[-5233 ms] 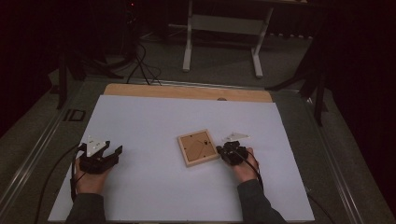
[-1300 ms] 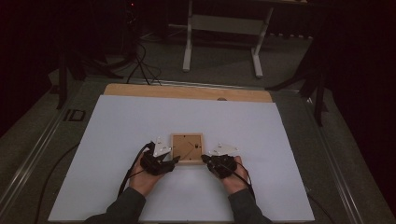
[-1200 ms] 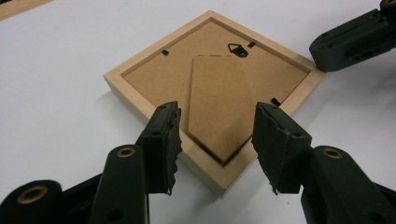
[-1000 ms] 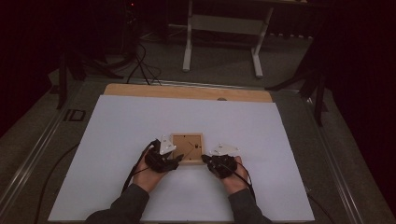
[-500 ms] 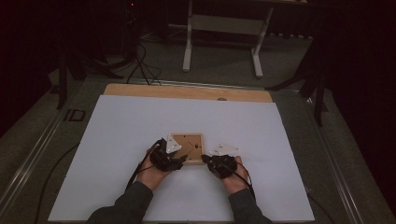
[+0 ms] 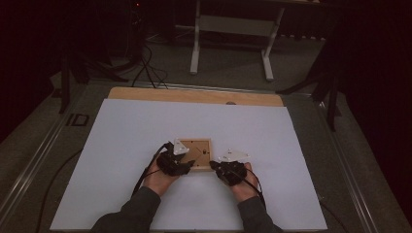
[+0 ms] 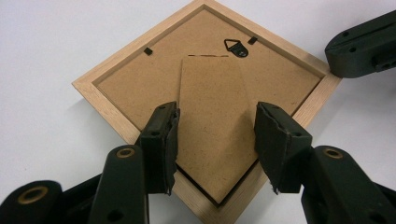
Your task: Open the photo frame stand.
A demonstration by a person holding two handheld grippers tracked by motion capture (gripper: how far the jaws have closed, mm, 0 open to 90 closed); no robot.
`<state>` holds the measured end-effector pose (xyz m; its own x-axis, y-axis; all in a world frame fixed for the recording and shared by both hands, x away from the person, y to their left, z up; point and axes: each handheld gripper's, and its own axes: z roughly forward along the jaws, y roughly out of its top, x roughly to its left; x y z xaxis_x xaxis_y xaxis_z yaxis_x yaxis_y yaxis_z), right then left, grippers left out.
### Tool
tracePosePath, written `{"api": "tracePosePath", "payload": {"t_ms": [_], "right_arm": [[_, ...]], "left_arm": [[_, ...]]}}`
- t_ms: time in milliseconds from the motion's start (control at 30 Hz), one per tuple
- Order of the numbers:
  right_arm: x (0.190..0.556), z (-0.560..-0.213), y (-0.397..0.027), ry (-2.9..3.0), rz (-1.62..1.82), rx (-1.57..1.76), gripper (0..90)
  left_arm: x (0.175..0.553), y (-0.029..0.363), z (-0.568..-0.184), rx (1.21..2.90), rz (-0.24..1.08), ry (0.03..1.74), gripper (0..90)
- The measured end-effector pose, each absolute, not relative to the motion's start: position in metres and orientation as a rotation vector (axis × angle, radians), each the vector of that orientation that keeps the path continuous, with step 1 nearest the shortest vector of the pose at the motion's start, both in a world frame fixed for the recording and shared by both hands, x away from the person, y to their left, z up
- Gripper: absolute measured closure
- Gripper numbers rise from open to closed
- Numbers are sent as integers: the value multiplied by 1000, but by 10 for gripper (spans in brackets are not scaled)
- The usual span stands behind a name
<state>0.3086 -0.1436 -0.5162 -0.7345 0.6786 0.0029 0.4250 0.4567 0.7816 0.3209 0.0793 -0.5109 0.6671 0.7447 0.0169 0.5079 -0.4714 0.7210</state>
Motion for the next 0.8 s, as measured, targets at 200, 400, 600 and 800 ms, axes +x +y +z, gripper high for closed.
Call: {"api": "tracePosePath", "payload": {"t_ms": [200,400,600,800], "right_arm": [[308,-516,-143,2398,1161,941,900],[308,-516,-143,2398,1159,938,900],[308,-517,-143,2397,1161,941,900],[308,-517,-143,2397,1160,938,900]], "left_arm": [[322,78,-495,2148,461,942,511],[322,75,-492,2158,484,926,509],[322,76,-492,2155,482,918,490],[317,83,-484,2107,479,922,466]]}}
